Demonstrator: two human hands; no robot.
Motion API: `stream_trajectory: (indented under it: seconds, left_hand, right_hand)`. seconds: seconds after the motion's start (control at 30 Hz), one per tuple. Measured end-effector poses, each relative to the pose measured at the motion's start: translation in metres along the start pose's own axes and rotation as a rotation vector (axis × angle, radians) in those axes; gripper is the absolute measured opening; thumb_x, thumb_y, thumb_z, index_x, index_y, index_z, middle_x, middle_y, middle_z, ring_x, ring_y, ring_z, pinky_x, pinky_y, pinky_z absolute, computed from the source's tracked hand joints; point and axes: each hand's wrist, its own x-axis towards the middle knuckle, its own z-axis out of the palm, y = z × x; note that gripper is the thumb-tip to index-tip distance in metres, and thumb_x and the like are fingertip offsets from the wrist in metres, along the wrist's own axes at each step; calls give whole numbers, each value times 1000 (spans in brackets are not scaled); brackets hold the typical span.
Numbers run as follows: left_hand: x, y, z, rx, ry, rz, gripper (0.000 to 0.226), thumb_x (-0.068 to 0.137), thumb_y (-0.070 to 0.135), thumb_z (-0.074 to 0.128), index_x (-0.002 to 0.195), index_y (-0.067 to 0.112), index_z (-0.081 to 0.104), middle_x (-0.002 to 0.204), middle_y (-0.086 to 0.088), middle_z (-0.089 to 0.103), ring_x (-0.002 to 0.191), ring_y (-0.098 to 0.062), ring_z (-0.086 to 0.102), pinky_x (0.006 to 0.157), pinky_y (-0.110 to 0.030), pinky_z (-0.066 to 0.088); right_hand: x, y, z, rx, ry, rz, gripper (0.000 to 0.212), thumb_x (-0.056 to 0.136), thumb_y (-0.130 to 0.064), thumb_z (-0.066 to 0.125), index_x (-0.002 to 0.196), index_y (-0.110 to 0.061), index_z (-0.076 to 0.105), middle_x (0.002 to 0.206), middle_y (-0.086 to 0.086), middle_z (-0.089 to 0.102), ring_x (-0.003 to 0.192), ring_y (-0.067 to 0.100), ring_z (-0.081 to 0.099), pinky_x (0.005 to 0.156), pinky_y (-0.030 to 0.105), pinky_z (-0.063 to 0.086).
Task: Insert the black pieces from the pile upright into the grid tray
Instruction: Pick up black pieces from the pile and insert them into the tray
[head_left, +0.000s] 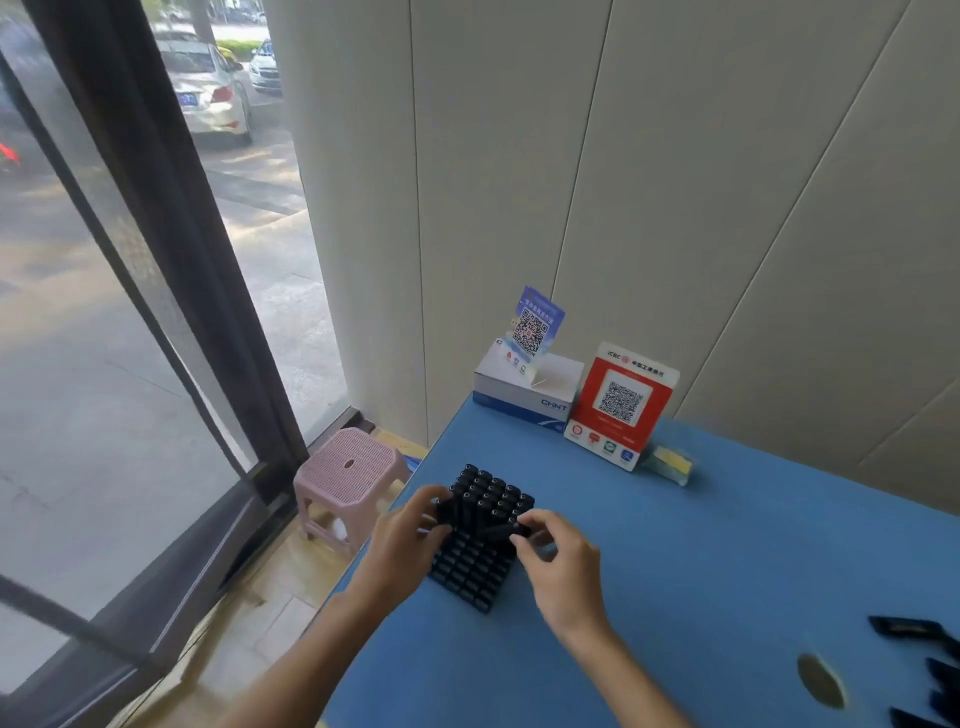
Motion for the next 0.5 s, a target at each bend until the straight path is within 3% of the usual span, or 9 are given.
stream_trajectory:
  seconds: [0.17, 0.33, 0.5]
  left_hand:
    - [28, -26, -3, 32, -107, 80, 42, 83, 6, 67, 102, 37, 47, 93, 12, 66, 82, -1, 65, 75, -26, 56]
    - [49, -44, -9, 79, -268, 181, 35, 87, 14, 64, 103, 36, 42, 100, 3, 70, 78, -8, 67, 73, -32, 56]
    - [60, -58, -12, 88, -345, 283, 32, 89, 17, 61, 108, 35, 43, 96, 2, 70, 77, -12, 65, 70, -31, 54]
  right_hand:
    - [4, -13, 24, -127, 39, 12, 16, 78, -15, 73, 90, -24, 67, 77, -26, 54, 78, 5, 54, 72, 15, 43]
    - [3, -25, 46, -283, 79, 69, 14, 80, -17, 70, 92, -23, 66, 71, -25, 47, 76, 5, 44, 61, 7, 31]
    - [-4, -33, 67, -385, 168, 132, 15, 79, -16, 71, 93, -21, 68, 81, -10, 64, 80, 13, 53, 64, 26, 45]
